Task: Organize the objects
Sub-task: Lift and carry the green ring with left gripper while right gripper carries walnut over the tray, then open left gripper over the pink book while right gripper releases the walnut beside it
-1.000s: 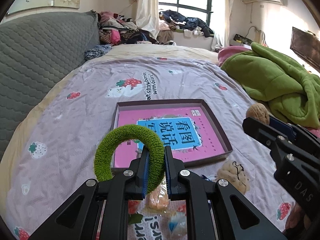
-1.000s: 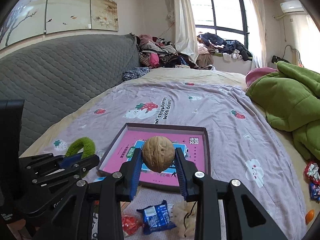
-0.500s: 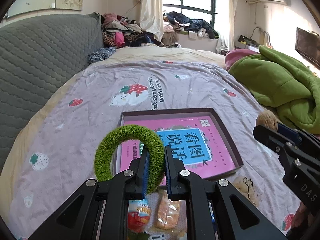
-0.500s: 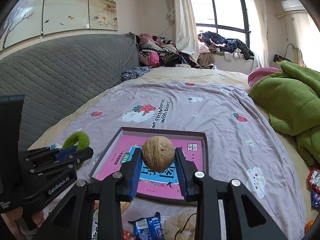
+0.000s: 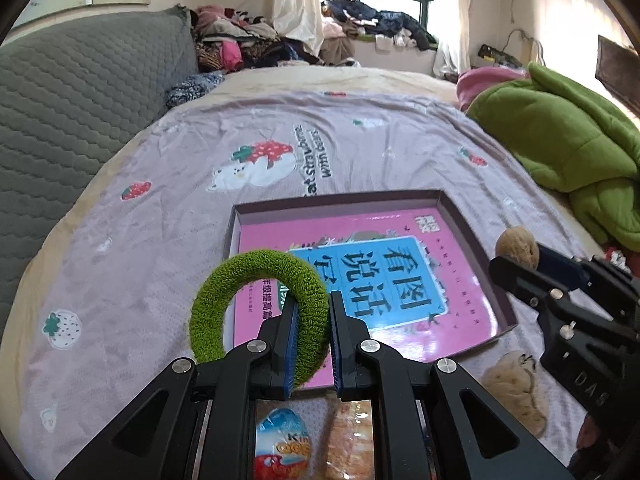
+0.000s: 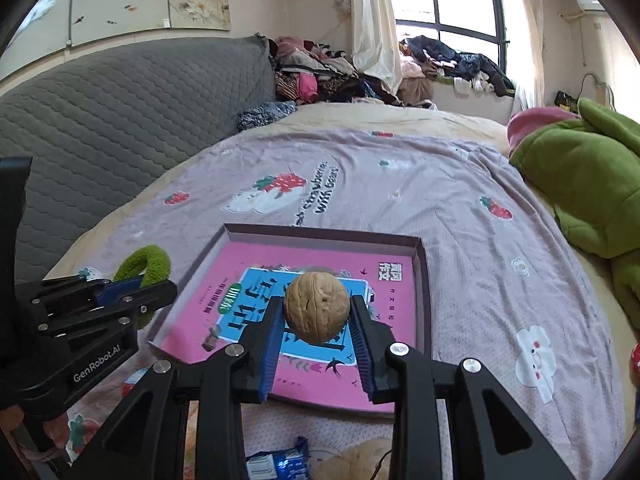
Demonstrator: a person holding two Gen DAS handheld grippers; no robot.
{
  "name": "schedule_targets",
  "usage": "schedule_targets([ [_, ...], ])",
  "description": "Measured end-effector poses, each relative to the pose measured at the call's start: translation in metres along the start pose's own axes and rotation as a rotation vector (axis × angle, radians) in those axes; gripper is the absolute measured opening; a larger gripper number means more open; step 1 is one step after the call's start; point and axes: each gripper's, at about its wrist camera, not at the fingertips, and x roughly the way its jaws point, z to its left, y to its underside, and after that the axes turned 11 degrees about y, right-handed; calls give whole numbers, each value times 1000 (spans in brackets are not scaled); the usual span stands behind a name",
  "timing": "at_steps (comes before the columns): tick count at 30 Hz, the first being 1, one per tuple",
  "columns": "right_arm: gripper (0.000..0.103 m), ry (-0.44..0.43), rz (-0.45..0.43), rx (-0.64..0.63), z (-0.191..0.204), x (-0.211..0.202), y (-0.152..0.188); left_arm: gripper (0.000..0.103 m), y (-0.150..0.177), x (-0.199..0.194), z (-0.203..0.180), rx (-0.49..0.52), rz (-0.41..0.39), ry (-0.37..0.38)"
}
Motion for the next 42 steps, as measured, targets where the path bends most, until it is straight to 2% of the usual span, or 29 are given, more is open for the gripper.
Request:
schedule_targets([
  [13,33,-23,64,-33,12,41,4,14,3,50,12,-12,118,14],
  [22,33,26,114,-30,7,61,13,14,5,83,16,-10,203,5],
  [31,33,59,195,-44,8,82,25,15,9,95,20,-22,242,10],
  [42,33,88,254,-36,6,97,32,17,11,105,11,14,280,6],
])
